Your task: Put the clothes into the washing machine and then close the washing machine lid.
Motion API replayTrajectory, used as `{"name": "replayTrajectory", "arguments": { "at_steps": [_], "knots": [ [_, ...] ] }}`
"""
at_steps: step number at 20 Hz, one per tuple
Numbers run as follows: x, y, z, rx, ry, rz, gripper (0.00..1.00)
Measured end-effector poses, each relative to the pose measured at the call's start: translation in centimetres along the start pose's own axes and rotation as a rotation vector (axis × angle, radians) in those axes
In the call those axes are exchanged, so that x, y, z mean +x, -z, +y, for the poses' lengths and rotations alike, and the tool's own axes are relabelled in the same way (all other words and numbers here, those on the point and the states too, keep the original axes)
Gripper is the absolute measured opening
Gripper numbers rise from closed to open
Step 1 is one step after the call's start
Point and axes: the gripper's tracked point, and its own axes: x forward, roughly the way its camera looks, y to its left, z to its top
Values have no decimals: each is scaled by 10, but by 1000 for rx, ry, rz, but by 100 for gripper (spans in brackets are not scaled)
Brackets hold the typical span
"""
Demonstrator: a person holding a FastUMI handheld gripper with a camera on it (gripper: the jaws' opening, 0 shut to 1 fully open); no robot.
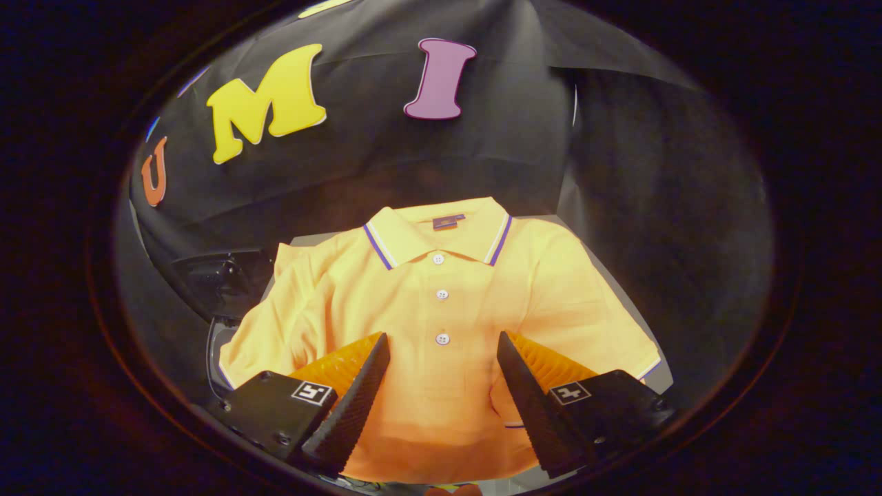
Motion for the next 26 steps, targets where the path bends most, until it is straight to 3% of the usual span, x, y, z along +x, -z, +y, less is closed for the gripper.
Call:
{"name": "replayTrajectory", "arguments": {
  "at_steps": [4, 6, 10, 11, 16, 26],
  "knots": [
    [-4, 4, 2, -1, -12, 50, 99],
    [-5, 3, 3, -16, -24, 72, 94],
    [-8, 2, 5, 5, -12, 65, 10],
    [-9, 3, 6, -8, -5, 71, 6],
    [-26, -15, 6, -14, 27, 28, 5],
    [-95, -83, 26, -8, -29, -119, 5]
  ]
}}
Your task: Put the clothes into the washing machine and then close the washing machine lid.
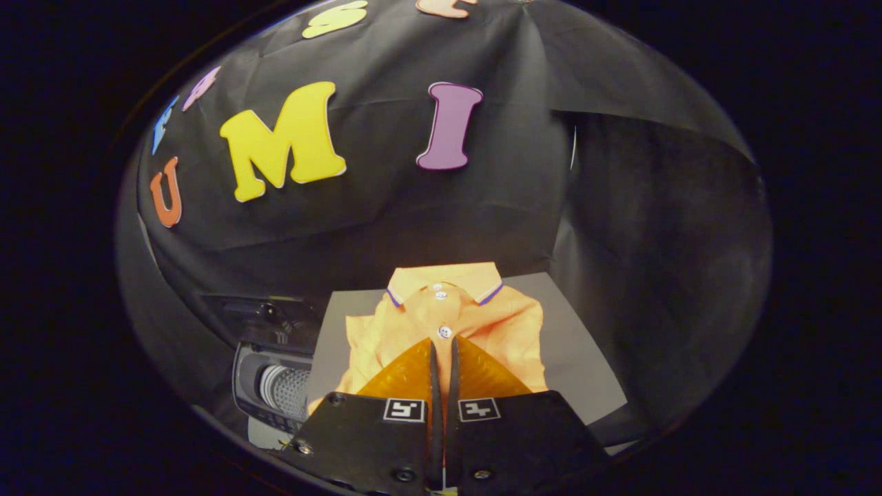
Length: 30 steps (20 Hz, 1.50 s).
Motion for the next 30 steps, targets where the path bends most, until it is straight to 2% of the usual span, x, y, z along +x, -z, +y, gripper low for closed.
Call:
{"name": "replayTrajectory", "arguments": {
  "at_steps": [9, 18, 30],
  "knots": [
    [-25, -20, 42, -30, -74, -35, 5],
    [-32, -31, 131, -60, -220, -46, 5],
    [-28, -18, 256, -134, -365, -22, 5]
  ]
}}
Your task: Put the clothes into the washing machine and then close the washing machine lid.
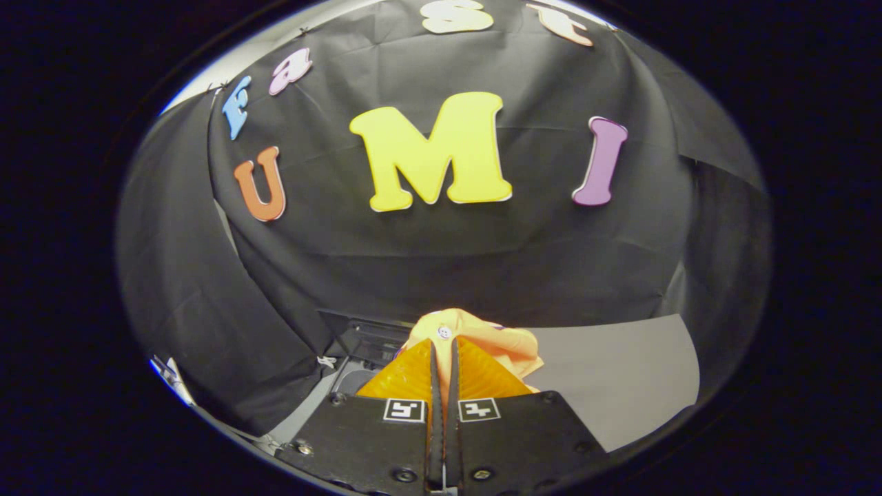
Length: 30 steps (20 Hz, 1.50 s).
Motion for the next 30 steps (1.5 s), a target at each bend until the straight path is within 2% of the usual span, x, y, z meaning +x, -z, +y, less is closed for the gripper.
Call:
{"name": "replayTrajectory", "arguments": {
  "at_steps": [14, 30],
  "knots": [
    [44, 21, 82, -16, -123, 74, 5],
    [98, 98, 112, -47, -134, 195, 5]
  ]
}}
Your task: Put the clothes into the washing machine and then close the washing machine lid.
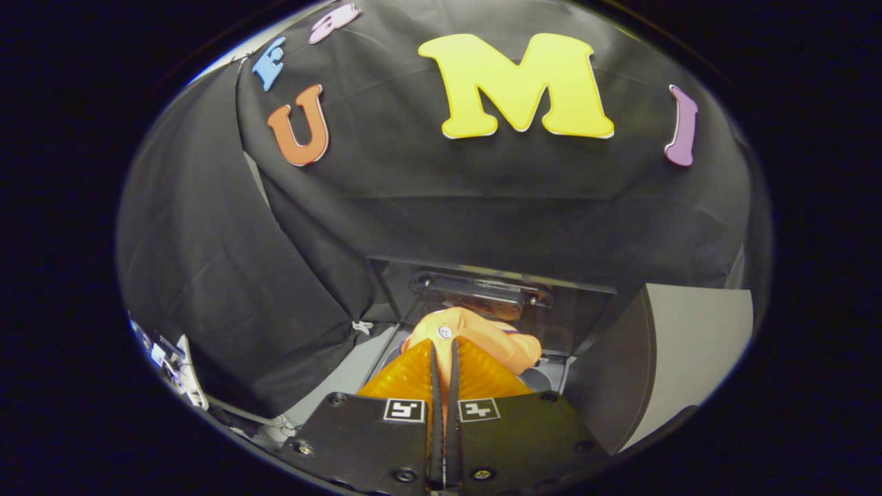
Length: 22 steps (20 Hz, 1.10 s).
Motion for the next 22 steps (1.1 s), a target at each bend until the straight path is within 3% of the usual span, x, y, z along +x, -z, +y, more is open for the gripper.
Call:
{"name": "replayTrajectory", "arguments": {
  "at_steps": [22],
  "knots": [
    [92, 85, 4, 75, 40, 136, 5]
  ]
}}
